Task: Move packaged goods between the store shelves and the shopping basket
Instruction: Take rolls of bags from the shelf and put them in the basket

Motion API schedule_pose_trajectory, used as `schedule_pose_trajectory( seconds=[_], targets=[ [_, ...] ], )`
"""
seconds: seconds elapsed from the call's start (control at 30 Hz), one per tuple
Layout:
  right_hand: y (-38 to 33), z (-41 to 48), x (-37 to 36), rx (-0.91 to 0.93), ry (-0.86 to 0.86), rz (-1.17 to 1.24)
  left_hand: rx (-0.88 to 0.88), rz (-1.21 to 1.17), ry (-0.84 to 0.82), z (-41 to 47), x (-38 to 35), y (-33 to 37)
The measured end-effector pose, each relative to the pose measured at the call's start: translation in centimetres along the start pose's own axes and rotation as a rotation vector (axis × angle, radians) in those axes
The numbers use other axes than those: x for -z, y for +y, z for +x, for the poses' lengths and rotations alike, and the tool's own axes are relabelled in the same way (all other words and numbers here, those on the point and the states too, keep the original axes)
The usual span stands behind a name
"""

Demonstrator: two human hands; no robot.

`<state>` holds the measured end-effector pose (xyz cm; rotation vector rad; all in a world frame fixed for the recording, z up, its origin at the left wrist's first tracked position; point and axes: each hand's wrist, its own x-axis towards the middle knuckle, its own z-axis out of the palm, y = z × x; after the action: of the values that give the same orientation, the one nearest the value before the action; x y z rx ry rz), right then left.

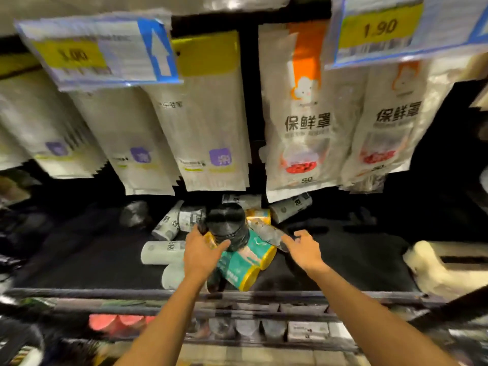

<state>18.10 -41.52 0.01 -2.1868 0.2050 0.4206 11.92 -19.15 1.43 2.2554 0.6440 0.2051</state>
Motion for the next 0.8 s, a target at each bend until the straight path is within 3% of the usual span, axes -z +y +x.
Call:
schedule_pose_trajectory(
  seconds=[0.2,0.3,0.6,0.8],
  targets=[
    [-0.2,3.2,-3.6,0.065,-0.082,-0.198,0.014,-0.102,-0.092,3.5,-1.7,-1.7],
    [0.1,3.8,-4.5,0.135,-0.037,-0.23,0.032,-0.134,-0.11,4.4,-2.7,-1.5],
    [0.5,4.7,-4.6,0.147,0.055,-0.145,0.109,-0.227,-0.02,5.4,-3.8,-1.4],
    [-0.2,3.9,-1.6,-0.006,0.045,0.01,0.107,-0.261,0.003,4.0,-1.9,-0.7]
  ],
)
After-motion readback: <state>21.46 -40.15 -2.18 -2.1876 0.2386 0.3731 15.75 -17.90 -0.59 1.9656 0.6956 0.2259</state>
